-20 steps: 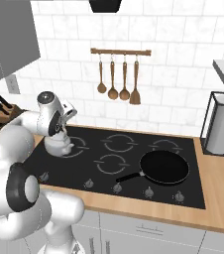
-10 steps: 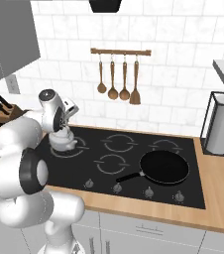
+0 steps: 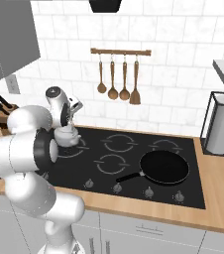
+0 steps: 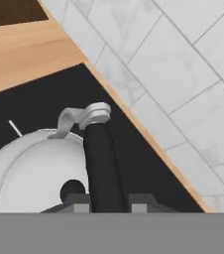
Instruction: Pick the kettle from the counter and place it on a stove burner. Then turn the burner on.
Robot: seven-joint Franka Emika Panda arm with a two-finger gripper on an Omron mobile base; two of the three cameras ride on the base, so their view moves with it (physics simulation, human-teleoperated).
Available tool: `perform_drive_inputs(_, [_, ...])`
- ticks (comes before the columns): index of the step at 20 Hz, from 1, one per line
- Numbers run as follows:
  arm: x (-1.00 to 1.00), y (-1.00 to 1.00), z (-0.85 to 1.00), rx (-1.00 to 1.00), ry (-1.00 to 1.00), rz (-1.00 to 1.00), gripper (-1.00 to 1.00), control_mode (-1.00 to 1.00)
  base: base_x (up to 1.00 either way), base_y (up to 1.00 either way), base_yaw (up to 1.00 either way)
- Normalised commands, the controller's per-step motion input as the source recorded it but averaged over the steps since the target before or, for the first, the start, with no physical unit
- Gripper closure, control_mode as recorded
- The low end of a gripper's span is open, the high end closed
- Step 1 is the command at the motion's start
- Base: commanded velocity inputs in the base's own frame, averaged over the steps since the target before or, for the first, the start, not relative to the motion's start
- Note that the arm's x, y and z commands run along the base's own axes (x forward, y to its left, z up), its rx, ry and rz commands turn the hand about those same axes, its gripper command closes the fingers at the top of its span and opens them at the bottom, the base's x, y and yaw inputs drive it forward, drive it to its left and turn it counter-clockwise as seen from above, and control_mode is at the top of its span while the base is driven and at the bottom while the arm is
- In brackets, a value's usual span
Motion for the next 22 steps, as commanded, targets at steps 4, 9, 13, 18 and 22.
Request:
perform_drive_inputs(4, [0.15, 0.01, 0.00, 0.00, 0.01, 0.00, 1.00, -1.00, 0.00, 0.00, 0.00])
perform_drive_inputs(9, [0.00, 0.02, -0.23, -0.04, 0.01, 0.00, 1.00, -1.00, 0.00, 0.00, 0.00])
perform_drive_inputs(13, [0.00, 0.00, -0.39, -0.06, 0.02, 0.00, 1.00, -1.00, 0.00, 0.00, 0.00])
perform_drive_inputs(18, [0.00, 0.07, -0.28, -0.01, 0.00, 0.00, 1.00, -1.00, 0.00, 0.00, 0.00])
perform_drive_inputs(22, [0.00, 0.12, -0.28, 0.00, 0.00, 0.00, 1.00, -1.00, 0.00, 0.00, 0.00])
